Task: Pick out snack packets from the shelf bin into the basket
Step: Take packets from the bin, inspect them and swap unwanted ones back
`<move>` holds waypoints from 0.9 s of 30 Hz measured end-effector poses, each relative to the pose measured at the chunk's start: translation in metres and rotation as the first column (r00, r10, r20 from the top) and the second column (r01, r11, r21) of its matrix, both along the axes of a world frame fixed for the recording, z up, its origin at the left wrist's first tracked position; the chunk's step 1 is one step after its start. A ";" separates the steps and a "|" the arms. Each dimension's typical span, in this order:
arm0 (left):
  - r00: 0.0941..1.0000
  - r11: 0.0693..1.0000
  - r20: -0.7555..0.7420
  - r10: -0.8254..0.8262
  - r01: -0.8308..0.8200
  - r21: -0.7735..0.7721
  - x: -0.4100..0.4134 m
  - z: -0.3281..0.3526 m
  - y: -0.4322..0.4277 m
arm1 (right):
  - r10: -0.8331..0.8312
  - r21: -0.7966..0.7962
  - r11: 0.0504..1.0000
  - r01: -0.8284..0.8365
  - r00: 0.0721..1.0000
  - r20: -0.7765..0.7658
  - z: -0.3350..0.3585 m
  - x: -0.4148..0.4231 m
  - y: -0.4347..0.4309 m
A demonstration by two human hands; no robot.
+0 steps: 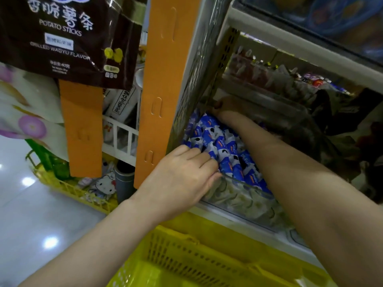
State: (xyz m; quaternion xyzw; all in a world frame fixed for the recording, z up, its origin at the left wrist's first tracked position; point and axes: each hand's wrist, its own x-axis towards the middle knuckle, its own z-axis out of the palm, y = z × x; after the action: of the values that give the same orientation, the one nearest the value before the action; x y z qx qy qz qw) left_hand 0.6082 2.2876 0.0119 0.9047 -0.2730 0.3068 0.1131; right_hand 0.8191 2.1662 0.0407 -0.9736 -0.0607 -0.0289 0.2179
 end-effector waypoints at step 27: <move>0.617 0.490 -0.588 -0.522 -0.347 -0.800 -0.083 0.014 -0.045 | 0.227 0.787 0.574 -0.224 0.968 0.109 0.015 -0.277 -0.083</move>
State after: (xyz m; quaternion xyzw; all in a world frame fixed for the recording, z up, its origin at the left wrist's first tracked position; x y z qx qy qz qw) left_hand 0.5256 2.2431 0.0259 0.7355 -0.0539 -0.0329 0.6745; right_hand 0.5425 2.0827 0.0559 -0.7596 -0.1645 -0.0231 0.6288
